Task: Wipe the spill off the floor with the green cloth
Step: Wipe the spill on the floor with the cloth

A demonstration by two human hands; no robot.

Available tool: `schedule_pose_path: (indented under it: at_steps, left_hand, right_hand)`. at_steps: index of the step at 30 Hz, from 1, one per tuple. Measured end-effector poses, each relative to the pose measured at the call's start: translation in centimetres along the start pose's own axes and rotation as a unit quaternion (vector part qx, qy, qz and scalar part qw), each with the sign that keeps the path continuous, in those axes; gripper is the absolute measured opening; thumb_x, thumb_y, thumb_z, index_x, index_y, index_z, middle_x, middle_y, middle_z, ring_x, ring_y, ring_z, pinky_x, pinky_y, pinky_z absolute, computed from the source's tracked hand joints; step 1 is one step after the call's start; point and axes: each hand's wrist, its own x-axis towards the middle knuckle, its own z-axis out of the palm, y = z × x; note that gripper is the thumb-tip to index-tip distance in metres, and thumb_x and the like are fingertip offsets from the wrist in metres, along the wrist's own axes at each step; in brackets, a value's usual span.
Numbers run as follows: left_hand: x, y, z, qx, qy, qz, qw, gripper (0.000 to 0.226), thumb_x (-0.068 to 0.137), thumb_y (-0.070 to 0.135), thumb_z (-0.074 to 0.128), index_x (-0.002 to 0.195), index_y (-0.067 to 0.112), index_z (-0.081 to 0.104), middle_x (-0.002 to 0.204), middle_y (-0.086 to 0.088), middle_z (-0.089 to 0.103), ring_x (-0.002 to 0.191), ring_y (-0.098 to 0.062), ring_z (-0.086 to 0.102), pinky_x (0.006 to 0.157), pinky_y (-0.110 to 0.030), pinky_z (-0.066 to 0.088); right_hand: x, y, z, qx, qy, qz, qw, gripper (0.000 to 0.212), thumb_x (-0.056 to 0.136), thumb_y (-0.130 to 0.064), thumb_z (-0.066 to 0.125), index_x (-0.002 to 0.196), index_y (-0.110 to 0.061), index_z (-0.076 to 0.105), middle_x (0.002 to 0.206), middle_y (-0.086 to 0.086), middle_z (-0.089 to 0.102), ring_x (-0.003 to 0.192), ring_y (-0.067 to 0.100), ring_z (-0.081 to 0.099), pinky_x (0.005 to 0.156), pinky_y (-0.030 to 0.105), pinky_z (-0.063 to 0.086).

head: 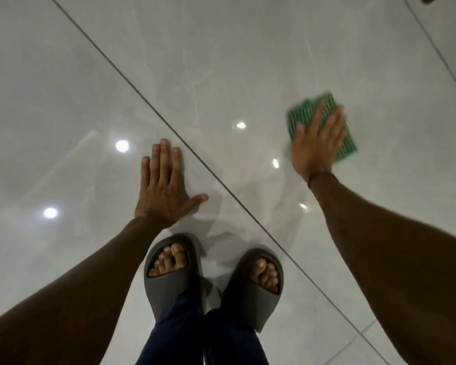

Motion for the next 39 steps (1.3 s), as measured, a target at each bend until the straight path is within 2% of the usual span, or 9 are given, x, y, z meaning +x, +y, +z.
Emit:
schedule_pose_path:
  at_steps: [4, 8, 14, 18, 20, 23, 28, 33, 39]
  left_hand:
    - [0.6, -0.6, -0.2, 0.008, 0.014, -0.002, 1.000, 0.134, 0.087, 0.098, 0.035, 0.173, 0.004, -0.008, 0.182, -0.024, -0.015, 0.170, -0.039, -0.013, 0.138, -0.061, 0.006]
    - [0.9, 0.0, -1.0, 0.004, -0.001, 0.026, 1.000, 0.125, 0.093, 0.090, 0.039, 0.174, 0.006, -0.007, 0.184, -0.019, -0.012, 0.171, -0.035, -0.010, 0.139, -0.057, 0.008]
    - [1.2, -0.1, -1.0, 0.020, -0.035, 0.023, 0.999, 0.124, 0.095, 0.086, 0.041, 0.173, 0.006, -0.013, 0.182, -0.019, -0.021, 0.170, -0.034, -0.019, 0.139, -0.055, -0.001]
    - [1.2, 0.1, -1.3, 0.011, -0.053, 0.015, 0.998, 0.126, 0.095, 0.085, 0.044, 0.172, 0.006, -0.016, 0.181, -0.018, -0.025, 0.168, -0.035, -0.022, 0.138, -0.054, -0.004]
    - [1.4, 0.3, -1.6, 0.006, -0.064, 0.012, 0.998, 0.128, 0.094, 0.082, 0.050, 0.172, 0.007, -0.017, 0.181, -0.018, -0.026, 0.168, -0.034, -0.023, 0.139, -0.054, -0.004]
    - [1.2, 0.3, -2.2, -0.001, -0.074, 0.013, 0.997, 0.126, 0.095, 0.080, 0.051, 0.172, 0.008, -0.017, 0.181, -0.017, -0.026, 0.168, -0.034, -0.023, 0.139, -0.053, -0.004]
    - [0.7, 0.9, -3.7, -0.011, -0.096, 0.012, 0.995, 0.119, 0.100, 0.064, 0.060, 0.173, 0.006, -0.015, 0.181, -0.018, -0.024, 0.169, -0.036, -0.020, 0.139, -0.054, -0.001]
    - [0.8, 3.0, -6.3, -0.031, -0.176, -0.039, 0.983, 0.113, 0.101, 0.022, 0.068, 0.171, 0.006, -0.019, 0.180, -0.014, -0.030, 0.169, -0.033, -0.021, 0.139, -0.054, 0.006]
    - [-1.1, 8.3, -15.2, -0.202, -0.307, -0.111, 0.923, 0.091, 0.107, 0.054, 0.058, 0.173, 0.006, 0.017, 0.181, -0.017, 0.024, 0.166, -0.036, 0.028, 0.131, -0.047, 0.028]
  right_hand:
    - [-1.5, -8.7, 2.3, -0.028, -0.005, -0.207, 0.978, 0.073, 0.112, -0.053, 0.026, 0.175, -0.019, 0.011, 0.182, 0.023, 0.005, 0.169, 0.045, 0.005, 0.136, 0.062, 0.010]
    - [-12.7, -4.5, 5.0, -0.047, -0.052, -0.323, 0.944, 0.075, 0.112, -0.058, 0.029, 0.175, -0.025, 0.004, 0.184, 0.015, -0.003, 0.171, 0.037, -0.002, 0.137, 0.060, 0.011]
    - [-13.5, 7.0, 3.5, -0.061, -0.096, -0.178, 0.977, 0.074, 0.113, -0.057, 0.021, 0.175, -0.022, 0.003, 0.183, 0.019, -0.003, 0.170, 0.040, 0.000, 0.137, 0.061, 0.012]
    - [-3.3, 0.2, 1.1, 0.014, 0.002, 0.073, 0.997, 0.077, 0.113, -0.055, 0.022, 0.174, -0.011, 0.009, 0.180, 0.029, 0.003, 0.168, 0.047, 0.004, 0.137, 0.060, 0.006]
    - [-0.1, -3.9, 0.5, 0.036, -0.002, 0.091, 0.995, 0.078, 0.111, -0.057, 0.020, 0.175, -0.013, 0.008, 0.181, 0.028, 0.002, 0.169, 0.046, 0.002, 0.137, 0.058, 0.002]
    - [-1.3, -8.3, 1.4, 0.018, -0.017, -0.065, 0.998, 0.079, 0.111, -0.060, 0.022, 0.175, -0.016, 0.010, 0.181, 0.027, 0.003, 0.169, 0.047, 0.004, 0.136, 0.062, 0.005]
    - [-10.4, -5.3, 3.4, -0.073, -0.116, -0.362, 0.922, 0.106, 0.097, -0.088, 0.027, 0.175, -0.020, 0.004, 0.183, 0.020, -0.006, 0.170, 0.040, 0.000, 0.137, 0.061, 0.003]
    - [-16.2, 2.9, 2.2, -0.092, -0.143, -0.335, 0.927, 0.076, 0.108, -0.019, 0.043, 0.175, -0.019, 0.006, 0.184, 0.016, -0.001, 0.170, 0.038, 0.001, 0.137, 0.059, 0.015]
    - [-17.2, 0.5, -7.5, -0.011, -0.267, -0.199, 0.943, 0.089, 0.102, 0.008, 0.046, 0.175, -0.021, 0.004, 0.185, 0.000, -0.001, 0.171, 0.032, 0.010, 0.133, 0.055, 0.030]
